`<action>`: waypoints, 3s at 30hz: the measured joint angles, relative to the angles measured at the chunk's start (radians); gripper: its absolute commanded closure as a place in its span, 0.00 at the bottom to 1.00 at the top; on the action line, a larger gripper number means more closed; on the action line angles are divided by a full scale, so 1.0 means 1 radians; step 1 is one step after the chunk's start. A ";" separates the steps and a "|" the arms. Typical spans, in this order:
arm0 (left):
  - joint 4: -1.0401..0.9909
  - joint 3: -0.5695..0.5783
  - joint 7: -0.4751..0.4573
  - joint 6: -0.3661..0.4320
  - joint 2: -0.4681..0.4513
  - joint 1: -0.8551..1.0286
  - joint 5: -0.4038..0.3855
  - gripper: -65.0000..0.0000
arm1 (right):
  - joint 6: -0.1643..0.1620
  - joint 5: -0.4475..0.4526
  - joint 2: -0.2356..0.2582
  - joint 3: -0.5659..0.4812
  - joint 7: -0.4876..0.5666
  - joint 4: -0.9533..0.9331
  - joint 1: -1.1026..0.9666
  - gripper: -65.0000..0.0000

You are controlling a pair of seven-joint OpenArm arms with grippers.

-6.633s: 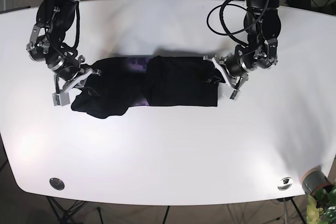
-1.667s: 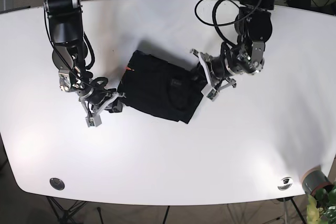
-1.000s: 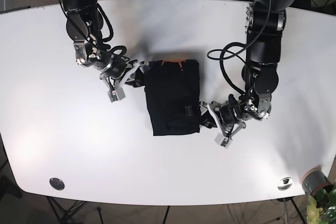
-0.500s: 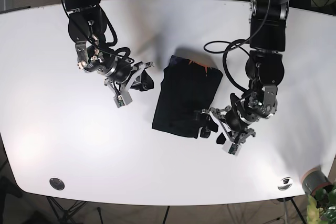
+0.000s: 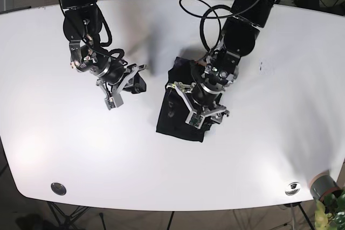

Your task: Fold the T-shirt properly

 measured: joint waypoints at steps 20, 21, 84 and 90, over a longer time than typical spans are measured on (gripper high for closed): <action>-0.247 -0.240 -0.239 -0.235 -0.140 0.097 -0.070 0.22 | 0.001 0.003 -0.002 0.007 -0.001 0.109 -0.035 0.87; -0.249 -0.270 -0.236 -0.263 -0.165 0.098 -0.070 0.22 | 0.000 0.002 -0.002 0.007 0.000 0.124 -0.037 0.87; 0.173 -0.821 -0.721 -0.263 0.095 0.881 0.114 0.22 | 0.071 -0.513 -0.032 0.327 1.053 0.086 -0.768 0.87; 0.228 -0.767 -0.742 -0.262 0.204 1.117 0.112 0.22 | 0.075 -0.511 -0.012 0.317 1.126 0.089 -0.939 0.87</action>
